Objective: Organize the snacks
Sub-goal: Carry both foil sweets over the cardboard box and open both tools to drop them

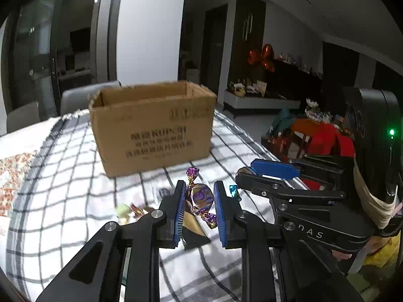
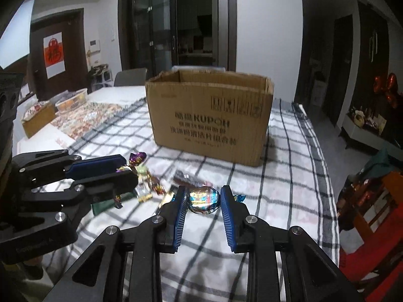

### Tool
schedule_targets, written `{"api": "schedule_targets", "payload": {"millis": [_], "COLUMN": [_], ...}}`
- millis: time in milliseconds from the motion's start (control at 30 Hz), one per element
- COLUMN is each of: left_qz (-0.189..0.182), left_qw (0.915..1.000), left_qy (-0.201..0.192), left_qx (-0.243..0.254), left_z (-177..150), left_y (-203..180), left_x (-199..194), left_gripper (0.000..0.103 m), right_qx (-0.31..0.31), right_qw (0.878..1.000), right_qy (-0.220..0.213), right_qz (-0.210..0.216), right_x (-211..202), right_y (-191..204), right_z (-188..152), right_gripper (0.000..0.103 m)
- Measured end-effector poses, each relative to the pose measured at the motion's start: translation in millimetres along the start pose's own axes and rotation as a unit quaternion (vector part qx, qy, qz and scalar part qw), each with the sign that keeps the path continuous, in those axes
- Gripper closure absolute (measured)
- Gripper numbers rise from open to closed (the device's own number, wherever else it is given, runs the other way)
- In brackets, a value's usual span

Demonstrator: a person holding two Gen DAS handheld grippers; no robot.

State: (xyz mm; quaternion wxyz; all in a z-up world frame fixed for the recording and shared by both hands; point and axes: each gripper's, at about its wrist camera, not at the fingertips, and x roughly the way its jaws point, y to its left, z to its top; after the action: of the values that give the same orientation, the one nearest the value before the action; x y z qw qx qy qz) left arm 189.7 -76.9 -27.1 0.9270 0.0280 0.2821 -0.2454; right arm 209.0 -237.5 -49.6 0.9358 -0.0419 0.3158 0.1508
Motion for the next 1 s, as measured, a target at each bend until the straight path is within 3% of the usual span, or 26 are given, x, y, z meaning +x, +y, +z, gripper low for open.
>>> {"api": "schedule_targets", "payload": {"millis": [533,1000], "left_qz": [0.032,0.051], "left_qw": [0.9954,0.9928], "left_qy": [-0.090,-0.107], "left_qx": [0.010,0.013], "left_z": [58.2,115.1], "left_y": [28.4,64.6], "left_x": [-28.3,-4.7], "left_gripper": [0.080,0.080], "right_qx": [0.034,0.040], "right_qw": [0.996,0.993], "right_qy": [-0.083,-0.110], "right_qz": [-0.002,-0.018], "right_x": [-18.6,7.1], "right_y": [3.6,-12.9], "right_z": [59.3,129.6], "right_gripper": [0.075,0.075]}}
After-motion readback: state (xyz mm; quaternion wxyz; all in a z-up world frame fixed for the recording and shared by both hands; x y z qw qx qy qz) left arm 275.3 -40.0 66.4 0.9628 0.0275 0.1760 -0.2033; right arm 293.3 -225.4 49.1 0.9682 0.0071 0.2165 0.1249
